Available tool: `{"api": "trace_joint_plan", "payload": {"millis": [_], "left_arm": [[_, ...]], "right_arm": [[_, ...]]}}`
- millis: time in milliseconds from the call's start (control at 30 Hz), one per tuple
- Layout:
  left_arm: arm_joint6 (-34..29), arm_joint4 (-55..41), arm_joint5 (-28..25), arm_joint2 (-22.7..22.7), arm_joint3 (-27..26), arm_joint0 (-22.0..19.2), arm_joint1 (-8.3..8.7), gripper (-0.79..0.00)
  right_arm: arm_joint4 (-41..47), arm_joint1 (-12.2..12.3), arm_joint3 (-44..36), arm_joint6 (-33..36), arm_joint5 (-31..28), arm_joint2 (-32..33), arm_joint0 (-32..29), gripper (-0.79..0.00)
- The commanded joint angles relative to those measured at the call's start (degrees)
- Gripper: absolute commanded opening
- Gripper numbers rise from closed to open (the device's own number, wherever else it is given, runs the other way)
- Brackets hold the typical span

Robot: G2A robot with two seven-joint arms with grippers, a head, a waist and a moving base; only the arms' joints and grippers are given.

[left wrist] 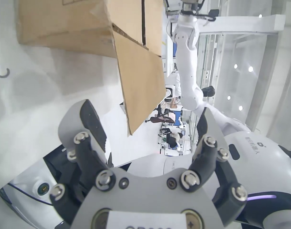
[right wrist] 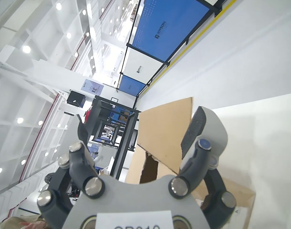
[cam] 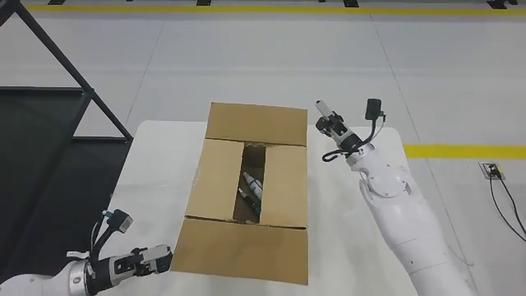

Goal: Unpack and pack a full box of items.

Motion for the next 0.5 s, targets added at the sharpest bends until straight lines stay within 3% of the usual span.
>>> {"api": "trace_joint_plan", "payload": {"millis": [0,233,467], "left_arm": [[-0.3,0.0,-0.3,1.0,-0.1,-0.4,0.08,0.0],[0.1,-0.9,-0.9,2.8,-1.4,-0.4,0.33,0.0],[2.3,-3.4,-0.9,3.9,-1.9,-0.8,0.46,0.0]], "right_arm": [[-0.1,-0.5,3.5,-0.2,-0.2,-1.1,1.8,0.0],[1.0,-2.8,11.9,1.3,-1.5,-5.3,6.4,0.0],[5.2,-3.9,16.4,4.1,-4.9,-5.5,8.8,0.0]]}}
